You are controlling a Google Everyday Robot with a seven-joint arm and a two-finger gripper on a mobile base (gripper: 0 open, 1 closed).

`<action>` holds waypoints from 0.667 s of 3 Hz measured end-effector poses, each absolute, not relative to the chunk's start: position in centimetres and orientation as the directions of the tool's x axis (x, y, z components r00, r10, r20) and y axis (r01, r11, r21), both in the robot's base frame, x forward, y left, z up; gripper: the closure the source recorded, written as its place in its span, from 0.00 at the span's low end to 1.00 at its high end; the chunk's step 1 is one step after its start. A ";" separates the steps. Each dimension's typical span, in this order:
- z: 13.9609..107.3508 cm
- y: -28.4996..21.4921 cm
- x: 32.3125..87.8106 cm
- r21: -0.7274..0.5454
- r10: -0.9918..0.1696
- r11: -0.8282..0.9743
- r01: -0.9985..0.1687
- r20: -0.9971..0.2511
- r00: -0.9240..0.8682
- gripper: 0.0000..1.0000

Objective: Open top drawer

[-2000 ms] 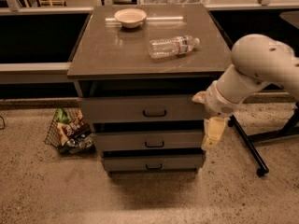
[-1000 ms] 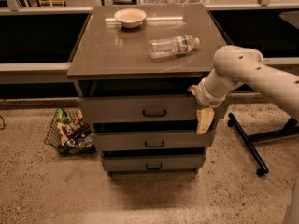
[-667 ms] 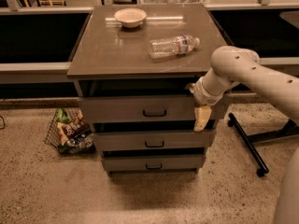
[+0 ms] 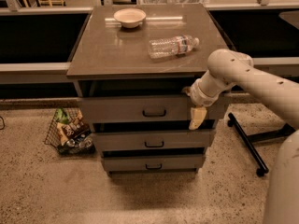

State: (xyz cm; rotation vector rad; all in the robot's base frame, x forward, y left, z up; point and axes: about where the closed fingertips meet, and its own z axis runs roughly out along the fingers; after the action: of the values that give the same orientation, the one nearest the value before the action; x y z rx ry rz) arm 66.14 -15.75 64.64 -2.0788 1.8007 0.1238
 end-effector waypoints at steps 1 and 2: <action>65.3 -15.6 64.2 -0.241 -0.922 -0.093 -0.966 -0.344 0.175 0.37; 65.7 -15.6 64.2 -0.241 -0.922 -0.093 -0.966 -0.345 0.175 0.69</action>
Offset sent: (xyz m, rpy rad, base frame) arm -0.1034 -0.0139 0.0290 0.2033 0.0198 0.0161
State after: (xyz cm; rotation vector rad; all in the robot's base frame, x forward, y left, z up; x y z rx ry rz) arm 64.25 -15.61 65.72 -2.0519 1.7808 0.1455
